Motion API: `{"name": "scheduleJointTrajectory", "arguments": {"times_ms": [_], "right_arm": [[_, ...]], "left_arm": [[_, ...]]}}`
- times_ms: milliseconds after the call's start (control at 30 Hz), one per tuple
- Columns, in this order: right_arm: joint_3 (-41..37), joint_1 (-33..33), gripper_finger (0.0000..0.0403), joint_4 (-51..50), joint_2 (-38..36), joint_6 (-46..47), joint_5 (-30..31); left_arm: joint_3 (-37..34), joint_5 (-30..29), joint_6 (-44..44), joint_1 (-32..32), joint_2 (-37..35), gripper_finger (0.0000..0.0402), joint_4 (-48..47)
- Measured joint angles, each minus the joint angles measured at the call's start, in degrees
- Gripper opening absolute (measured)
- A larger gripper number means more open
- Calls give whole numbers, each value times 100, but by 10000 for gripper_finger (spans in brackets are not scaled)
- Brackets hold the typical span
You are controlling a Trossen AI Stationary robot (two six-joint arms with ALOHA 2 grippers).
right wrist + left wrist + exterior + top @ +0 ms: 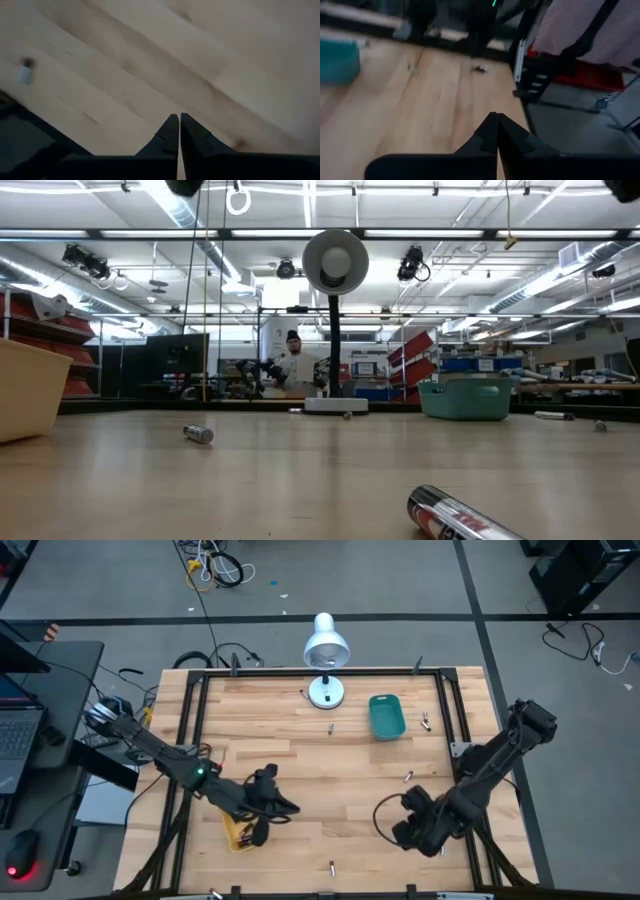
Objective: Sort batteries
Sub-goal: Put the golden battery into the yellow bin
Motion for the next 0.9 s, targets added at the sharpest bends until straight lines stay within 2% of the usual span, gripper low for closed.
{"name": "scheduleJointTrajectory", "arguments": {"times_ms": [200,367,500,633,767,900], "right_arm": [[0,293,55,-146,440,403,-765],[0,489,117,-328,739,697,-1375],[0,615,158,-347,868,990,-1923],[0,775,183,-97,928,1313,-2242],[0,937,194,385,935,1448,-2188],[-53,1058,195,461,935,1548,-2111]], "left_arm": [[-3,-570,285,28,-522,13,-1093],[-3,-666,148,22,-1050,13,-2085],[-104,-629,85,28,-1228,13,-2419],[-687,-423,-348,22,-1233,13,-1996],[-1543,-131,-975,22,-1230,12,-809],[-1726,-102,-1523,37,-1235,12,101]]}}
